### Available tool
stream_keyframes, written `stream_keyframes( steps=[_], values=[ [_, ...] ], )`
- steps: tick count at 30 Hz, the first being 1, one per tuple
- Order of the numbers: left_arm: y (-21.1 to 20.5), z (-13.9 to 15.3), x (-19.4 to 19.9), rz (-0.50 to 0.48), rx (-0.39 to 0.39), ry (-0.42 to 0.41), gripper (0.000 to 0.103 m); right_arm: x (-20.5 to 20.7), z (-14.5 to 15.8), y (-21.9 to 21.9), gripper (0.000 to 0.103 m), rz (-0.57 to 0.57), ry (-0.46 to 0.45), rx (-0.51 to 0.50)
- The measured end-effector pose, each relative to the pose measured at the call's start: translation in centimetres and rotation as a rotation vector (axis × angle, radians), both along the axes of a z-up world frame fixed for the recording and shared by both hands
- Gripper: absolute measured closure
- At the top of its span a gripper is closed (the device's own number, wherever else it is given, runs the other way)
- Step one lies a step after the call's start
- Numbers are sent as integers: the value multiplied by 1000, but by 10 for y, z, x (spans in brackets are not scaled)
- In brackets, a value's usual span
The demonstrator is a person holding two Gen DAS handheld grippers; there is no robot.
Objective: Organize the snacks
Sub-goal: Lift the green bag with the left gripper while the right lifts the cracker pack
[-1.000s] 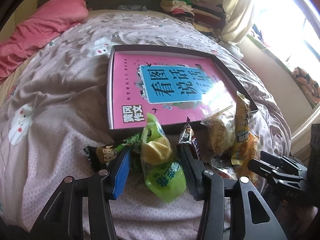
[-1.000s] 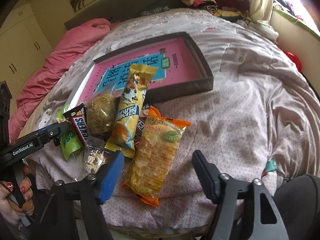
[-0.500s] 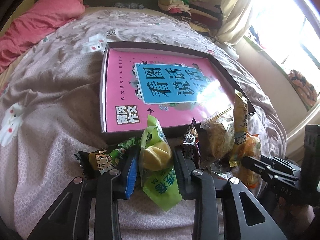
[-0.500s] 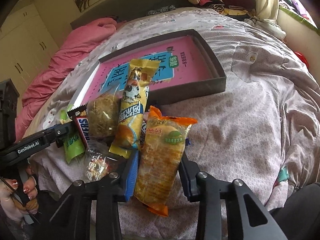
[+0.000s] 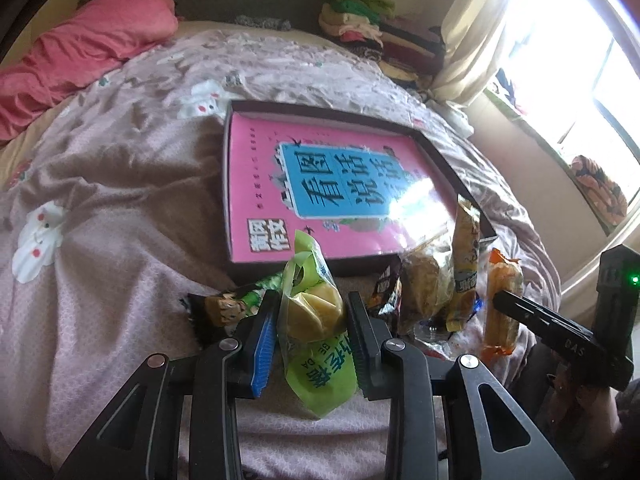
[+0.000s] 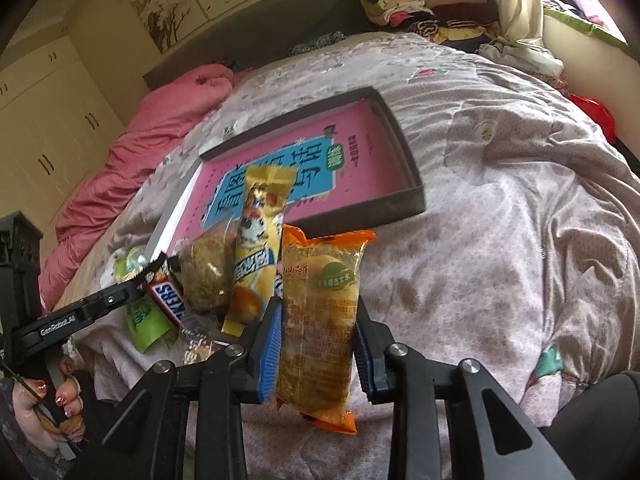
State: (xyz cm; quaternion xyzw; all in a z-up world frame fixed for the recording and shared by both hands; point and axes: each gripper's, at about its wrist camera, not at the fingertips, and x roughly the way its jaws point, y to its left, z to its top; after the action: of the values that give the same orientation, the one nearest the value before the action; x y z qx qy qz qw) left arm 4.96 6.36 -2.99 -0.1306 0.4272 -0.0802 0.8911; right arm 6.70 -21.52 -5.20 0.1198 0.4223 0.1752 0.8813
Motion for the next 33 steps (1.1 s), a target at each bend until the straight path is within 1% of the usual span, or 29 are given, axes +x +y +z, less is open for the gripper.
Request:
stream_keyframes(
  steps=[5, 8, 21, 29, 33],
  values=[
    [10, 14, -5, 40, -11, -50, 69, -1, 10, -6, 70, -20, -50, -12],
    [13, 19, -6, 54, -6, -67, 69, -1, 16, -11, 70, -28, -79, -13],
    [14, 36, -1, 104, 22, -103, 69, 5, 33, -22, 70, -47, -174, 7],
    [15, 40, 11, 129, 52, -114, 69, 21, 43, -24, 70, -51, -236, 29],
    [16, 40, 18, 144, 55, -113, 69, 31, 44, -21, 70, -40, -252, 30]
  ],
)
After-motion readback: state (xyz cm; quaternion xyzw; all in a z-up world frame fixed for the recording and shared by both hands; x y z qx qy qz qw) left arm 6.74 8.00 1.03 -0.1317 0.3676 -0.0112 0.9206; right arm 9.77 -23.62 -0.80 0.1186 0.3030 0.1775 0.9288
